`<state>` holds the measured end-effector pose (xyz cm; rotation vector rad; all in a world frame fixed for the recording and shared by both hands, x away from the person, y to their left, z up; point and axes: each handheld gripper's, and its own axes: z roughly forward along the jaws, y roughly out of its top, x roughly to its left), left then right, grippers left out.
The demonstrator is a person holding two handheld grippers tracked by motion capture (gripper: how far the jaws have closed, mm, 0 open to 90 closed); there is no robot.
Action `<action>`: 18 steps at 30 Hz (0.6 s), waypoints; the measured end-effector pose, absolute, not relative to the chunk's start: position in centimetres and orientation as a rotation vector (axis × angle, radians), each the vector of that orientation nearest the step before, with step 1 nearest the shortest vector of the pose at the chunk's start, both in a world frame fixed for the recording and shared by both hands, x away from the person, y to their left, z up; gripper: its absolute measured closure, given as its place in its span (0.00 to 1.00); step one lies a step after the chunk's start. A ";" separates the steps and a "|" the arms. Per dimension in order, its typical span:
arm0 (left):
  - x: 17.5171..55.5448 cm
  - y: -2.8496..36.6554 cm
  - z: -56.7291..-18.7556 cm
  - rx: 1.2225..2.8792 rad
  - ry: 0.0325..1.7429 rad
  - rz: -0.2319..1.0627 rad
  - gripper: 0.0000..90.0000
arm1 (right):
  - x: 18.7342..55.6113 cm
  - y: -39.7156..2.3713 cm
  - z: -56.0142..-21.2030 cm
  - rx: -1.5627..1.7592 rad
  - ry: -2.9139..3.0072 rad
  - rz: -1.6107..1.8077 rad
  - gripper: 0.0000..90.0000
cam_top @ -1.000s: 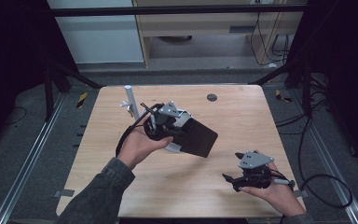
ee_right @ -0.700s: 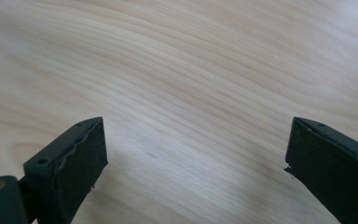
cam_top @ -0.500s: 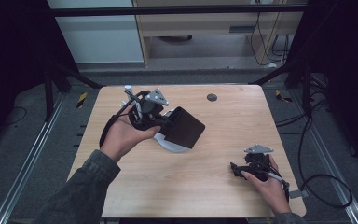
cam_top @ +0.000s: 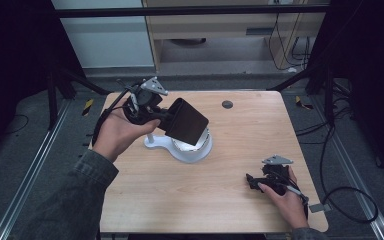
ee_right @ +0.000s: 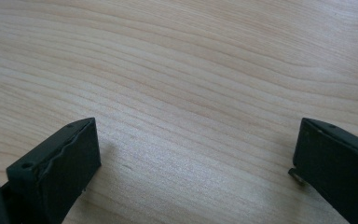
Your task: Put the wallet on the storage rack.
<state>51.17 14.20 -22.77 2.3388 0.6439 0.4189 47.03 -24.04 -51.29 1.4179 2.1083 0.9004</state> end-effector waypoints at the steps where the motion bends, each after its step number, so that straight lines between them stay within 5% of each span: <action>1: 51.3 14.3 -22.7 2.338 0.649 0.427 0.91 | 47.0 -24.0 -51.3 1.418 2.108 0.900 0.01; 18: 53.1 15.1 -23.4 2.362 0.709 0.429 0.91 | 47.0 -24.0 -51.3 1.425 2.101 0.897 0.01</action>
